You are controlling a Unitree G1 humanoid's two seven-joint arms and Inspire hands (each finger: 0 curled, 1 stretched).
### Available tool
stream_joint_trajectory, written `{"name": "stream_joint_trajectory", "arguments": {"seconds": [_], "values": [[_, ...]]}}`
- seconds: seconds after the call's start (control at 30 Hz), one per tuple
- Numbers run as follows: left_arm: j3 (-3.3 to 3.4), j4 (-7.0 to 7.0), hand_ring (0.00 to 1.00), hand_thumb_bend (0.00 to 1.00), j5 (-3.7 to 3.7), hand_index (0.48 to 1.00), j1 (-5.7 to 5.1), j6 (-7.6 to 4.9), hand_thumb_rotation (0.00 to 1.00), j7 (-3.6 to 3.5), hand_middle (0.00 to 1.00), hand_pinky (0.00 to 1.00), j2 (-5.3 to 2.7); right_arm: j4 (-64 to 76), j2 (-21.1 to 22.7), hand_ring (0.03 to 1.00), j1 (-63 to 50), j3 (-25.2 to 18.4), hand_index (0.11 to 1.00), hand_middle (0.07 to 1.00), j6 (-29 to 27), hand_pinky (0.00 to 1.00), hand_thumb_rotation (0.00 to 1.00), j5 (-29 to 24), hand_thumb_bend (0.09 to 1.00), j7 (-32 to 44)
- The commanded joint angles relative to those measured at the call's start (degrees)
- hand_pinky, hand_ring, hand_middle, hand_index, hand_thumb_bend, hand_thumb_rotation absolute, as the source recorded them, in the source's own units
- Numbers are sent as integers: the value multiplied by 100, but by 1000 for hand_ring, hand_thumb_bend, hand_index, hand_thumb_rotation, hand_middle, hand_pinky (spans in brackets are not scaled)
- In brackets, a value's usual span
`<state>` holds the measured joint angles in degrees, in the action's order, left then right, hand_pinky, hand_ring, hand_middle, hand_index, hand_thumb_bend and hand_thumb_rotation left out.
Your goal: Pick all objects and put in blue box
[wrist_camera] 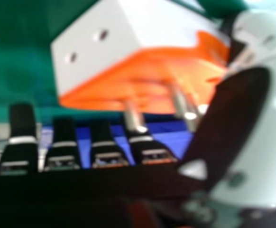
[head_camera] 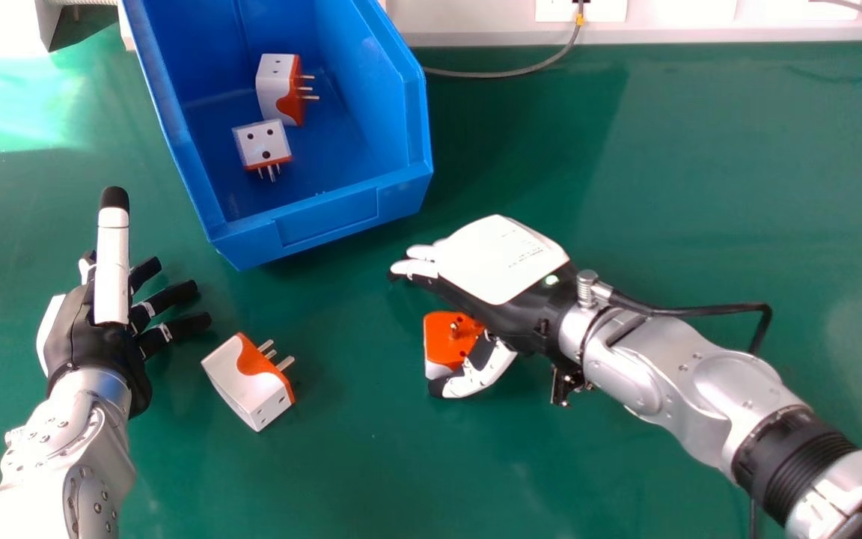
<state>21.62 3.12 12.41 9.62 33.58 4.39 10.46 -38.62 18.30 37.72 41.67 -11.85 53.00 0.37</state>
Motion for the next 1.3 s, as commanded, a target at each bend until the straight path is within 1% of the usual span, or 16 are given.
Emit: {"name": "stream_joint_trajectory", "arguments": {"seconds": [0.0, 0.17, 0.27, 0.3, 0.33, 0.4, 0.43, 0.5, 0.6, 0.67, 0.73, 0.9, 1.07, 1.13, 1.17, 1.27], "values": [[5, -51, 758, 853, 8, 992, -62, 98, 923, 23, 909, 653, 12, 33, 194, 968, -182, 156, 926, 985, 363, 839, 152, 329, 759, 367], [19, -47, 760, 854, 7, 992, -59, 112, 923, 10, 909, 652, 18, 183, 163, 960, -233, 152, 911, 981, 633, 805, 78, 304, 734, 602], [34, -65, 757, 854, 13, 992, -65, 125, 924, -1, 909, 648, 23, 222, 145, 911, -275, 112, 875, 938, 674, 739, 39, 218, 728, 669], [39, -58, 757, 855, 12, 992, -64, 120, 924, -6, 909, 648, 26, 268, 147, 872, -302, 85, 861, 905, 698, 715, 31, 184, 726, 719], [43, -43, 757, 855, 11, 992, -59, 113, 924, -8, 909, 648, 28, 327, 154, 872, -333, 64, 861, 905, 736, 715, 31, 165, 726, 777], [53, -32, 758, 857, 14, 992, -51, 112, 924, -7, 909, 651, 26, 422, 159, 771, -382, 43, 825, 823, 841, 649, 20, 145, 721, 898], [57, -32, 758, 857, 17, 992, -49, 114, 924, -7, 909, 651, 24, 448, 157, 771, -396, 43, 825, 823, 888, 649, 20, 138, 721, 940], [63, -22, 761, 858, 21, 992, -48, 107, 924, -18, 909, 655, 29, 523, 140, 673, -434, 14, 790, 704, 1023, 572, 12, 106, 662, 1079], [55, -45, 762, 857, 17, 993, -51, 131, 925, -25, 910, 658, 39, 763, 84, 642, -504, -70, 776, 662, 1361, 535, 10, 45, 641, 1417], [59, -41, 764, 856, 19, 994, -50, 135, 925, -32, 910, 664, 44, 825, 33, 564, -510, -77, 757, 620, 1534, 464, 6, 28, 599, 1527], [67, -37, 766, 855, 23, 994, -43, 145, 926, -31, 911, 666, 46, 844, -21, 535, -515, -110, 750, 604, 1625, 436, 5, -26, 584, 1546], [89, 42, 765, 855, 4, 995, -15, 127, 926, -25, 912, 665, 59, 921, -7, 490, -600, -231, 714, 575, 1499, 379, 3, -149, 563, 1299], [100, 26, 765, 856, 18, 995, -8, 146, 927, -17, 912, 667, 49, 867, 10, 445, -648, -269, 663, 539, 1279, 346, 1, -155, 542, 902], [103, 43, 765, 856, 15, 995, -3, 135, 927, -20, 912, 667, 53, 860, 10, 445, -673, -286, 663, 539, 1215, 346, 1, -146, 542, 772], [101, 34, 765, 859, 11, 994, -5, 139, 926, -18, 911, 667, 51, 858, 7, 437, -685, -296, 629, 535, 1189, 331, 1, -146, 537, 715], [95, 33, 765, 859, -4, 994, -4, 144, 926, -7, 911, 667, 52, 807, -11, 437, -695, -342, 629, 535, 1083, 331, 1, -192, 537, 577]]}}
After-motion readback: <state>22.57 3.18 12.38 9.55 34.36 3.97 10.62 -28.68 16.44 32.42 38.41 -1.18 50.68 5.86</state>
